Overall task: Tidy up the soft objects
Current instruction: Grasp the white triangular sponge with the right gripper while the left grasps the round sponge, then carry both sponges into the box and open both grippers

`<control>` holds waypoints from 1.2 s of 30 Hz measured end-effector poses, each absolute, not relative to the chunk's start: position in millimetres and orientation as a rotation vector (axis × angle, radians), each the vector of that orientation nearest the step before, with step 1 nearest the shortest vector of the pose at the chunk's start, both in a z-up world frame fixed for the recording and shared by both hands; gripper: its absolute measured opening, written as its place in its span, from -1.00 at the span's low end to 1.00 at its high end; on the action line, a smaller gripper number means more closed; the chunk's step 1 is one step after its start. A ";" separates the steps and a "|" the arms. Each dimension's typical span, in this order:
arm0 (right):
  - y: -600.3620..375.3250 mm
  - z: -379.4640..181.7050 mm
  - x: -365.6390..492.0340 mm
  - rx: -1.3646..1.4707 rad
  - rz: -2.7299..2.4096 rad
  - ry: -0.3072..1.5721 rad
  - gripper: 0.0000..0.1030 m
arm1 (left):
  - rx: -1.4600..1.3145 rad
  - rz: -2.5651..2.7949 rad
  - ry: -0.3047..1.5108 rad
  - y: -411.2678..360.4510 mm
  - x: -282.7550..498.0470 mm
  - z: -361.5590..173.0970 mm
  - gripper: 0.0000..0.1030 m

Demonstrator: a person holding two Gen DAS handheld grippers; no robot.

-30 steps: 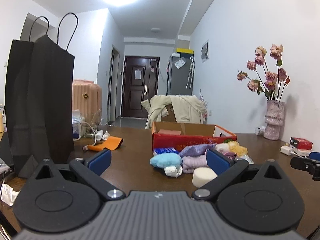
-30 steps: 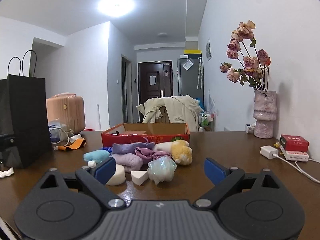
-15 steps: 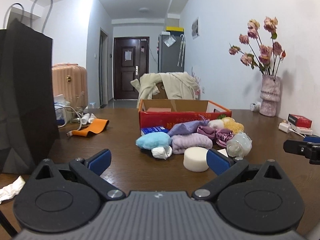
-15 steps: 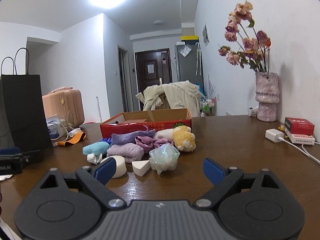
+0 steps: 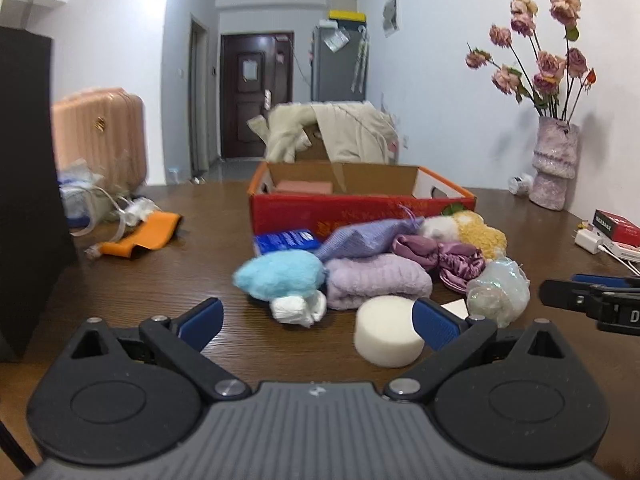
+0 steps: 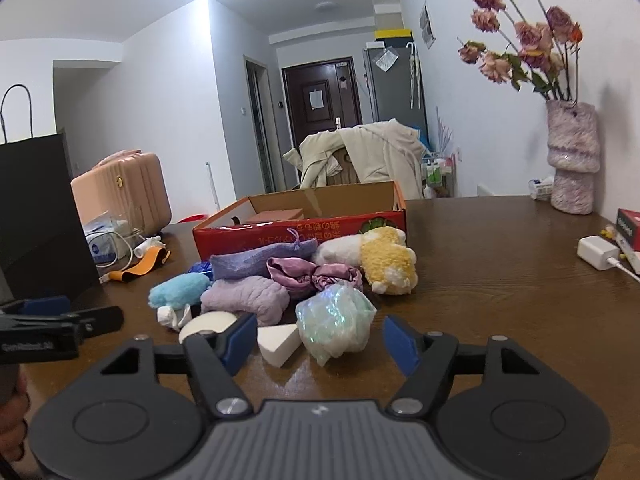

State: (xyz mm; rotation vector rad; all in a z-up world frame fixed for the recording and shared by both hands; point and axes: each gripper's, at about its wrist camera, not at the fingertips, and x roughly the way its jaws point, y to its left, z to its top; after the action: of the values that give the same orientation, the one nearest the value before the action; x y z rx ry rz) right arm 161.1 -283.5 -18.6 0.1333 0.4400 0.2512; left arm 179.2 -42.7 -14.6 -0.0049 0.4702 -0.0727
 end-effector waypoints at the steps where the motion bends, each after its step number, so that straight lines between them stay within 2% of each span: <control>1: -282.4 -19.3 165.7 0.137 0.263 0.448 0.11 | -0.012 -0.092 0.484 -42.9 184.5 -16.8 0.98; 4: -277.9 -23.0 179.0 0.147 0.297 0.474 -0.01 | -0.050 -0.165 0.539 -46.7 201.9 -24.6 0.85; 5: -276.3 -24.5 182.8 0.147 0.299 0.481 -0.15 | -0.056 -0.187 0.554 -48.8 207.8 -27.4 0.84; 7: -273.9 -27.2 190.0 0.156 0.313 0.494 -0.30 | -0.041 -0.209 0.563 -55.3 216.9 -32.8 0.77; 11: -270.7 -28.8 201.3 0.189 0.332 0.509 -0.41 | -0.030 -0.264 0.601 -63.8 234.0 -44.3 0.45; 14: -268.6 -28.7 208.3 0.208 0.342 0.520 -0.44 | -0.043 -0.309 0.617 -64.2 241.0 -51.1 0.42; 15: -266.1 -29.7 211.6 0.209 0.346 0.535 -0.44 | -0.046 -0.320 0.617 -62.9 242.5 -53.3 0.35; 16: -263.8 -30.3 214.4 0.204 0.347 0.545 -0.44 | -0.047 -0.325 0.624 -62.7 244.5 -54.1 0.14; 17: -260.6 -31.5 216.7 0.194 0.346 0.551 -0.44 | -0.053 -0.332 0.635 -61.0 246.4 -55.4 0.09; 24: -238.9 -39.0 231.2 0.126 0.343 0.599 -0.43 | -0.079 -0.305 0.609 -42.5 248.2 -49.4 0.05; 26: -229.6 -41.2 234.8 0.088 0.337 0.619 -0.34 | -0.108 -0.289 0.621 -36.4 251.7 -50.0 0.05; 28: -223.2 -44.5 239.6 0.068 0.295 0.642 -0.13 | -0.128 -0.277 0.629 -32.3 253.8 -50.6 0.05; 29: -221.2 -46.2 241.9 0.059 0.279 0.651 -0.11 | -0.135 -0.277 0.629 -30.6 254.1 -50.4 0.05; 33: -214.4 -53.4 248.4 0.061 0.285 0.669 -0.16 | -0.139 -0.275 0.613 -29.2 252.3 -49.1 0.05; 34: -212.8 -53.9 248.5 0.068 0.294 0.666 -0.33 | -0.136 -0.276 0.607 -29.3 251.2 -48.5 0.05; 36: -207.5 -52.8 246.6 0.051 0.297 0.664 -0.40 | -0.122 -0.275 0.593 -31.8 247.1 -45.2 0.04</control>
State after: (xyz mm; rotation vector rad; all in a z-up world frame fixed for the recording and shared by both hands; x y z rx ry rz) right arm 246.6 -207.5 -52.8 0.0514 0.6635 0.2966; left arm 247.1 -31.8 -45.2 -0.1220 0.5933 -0.2753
